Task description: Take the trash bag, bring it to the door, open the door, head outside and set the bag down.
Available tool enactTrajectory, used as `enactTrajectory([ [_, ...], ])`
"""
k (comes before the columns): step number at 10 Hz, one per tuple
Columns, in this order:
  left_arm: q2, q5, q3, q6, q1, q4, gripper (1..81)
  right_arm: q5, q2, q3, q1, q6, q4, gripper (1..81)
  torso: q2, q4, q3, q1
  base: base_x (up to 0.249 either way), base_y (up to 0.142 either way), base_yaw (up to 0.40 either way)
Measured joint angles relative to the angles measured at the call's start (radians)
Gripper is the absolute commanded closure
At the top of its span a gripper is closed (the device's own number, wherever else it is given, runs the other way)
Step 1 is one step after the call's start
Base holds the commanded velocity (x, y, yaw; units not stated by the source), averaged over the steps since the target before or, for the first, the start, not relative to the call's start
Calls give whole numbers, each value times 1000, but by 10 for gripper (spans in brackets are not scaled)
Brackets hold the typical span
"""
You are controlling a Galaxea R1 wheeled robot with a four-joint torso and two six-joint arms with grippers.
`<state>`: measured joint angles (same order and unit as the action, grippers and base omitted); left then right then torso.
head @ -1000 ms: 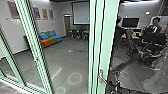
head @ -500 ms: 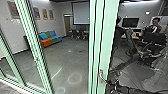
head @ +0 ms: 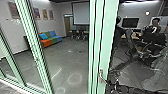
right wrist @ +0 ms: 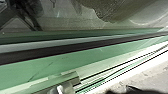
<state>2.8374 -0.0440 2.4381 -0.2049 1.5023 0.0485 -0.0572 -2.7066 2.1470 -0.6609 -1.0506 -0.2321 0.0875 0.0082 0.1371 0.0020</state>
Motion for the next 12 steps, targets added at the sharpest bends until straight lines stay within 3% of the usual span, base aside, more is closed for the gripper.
enactTrajectory([
  [4, -1, 0, 0, 0, 0, 0, 811, -57, -1, 14, 16, 18, -51, 10, 0, 0, 0, 0, 0, 0, 0],
  [11, -1, -1, 0, 0, 9, 0, 811, -109, -3, 22, 26, 21, -57, 10, 1, 0, 1, -2, 31, 0, 0],
  [12, -1, -6, 0, 0, 9, 0, 811, -127, 8, 9, 24, 47, -56, 10, 1, 0, 1, -3, 81, 0, 0],
])
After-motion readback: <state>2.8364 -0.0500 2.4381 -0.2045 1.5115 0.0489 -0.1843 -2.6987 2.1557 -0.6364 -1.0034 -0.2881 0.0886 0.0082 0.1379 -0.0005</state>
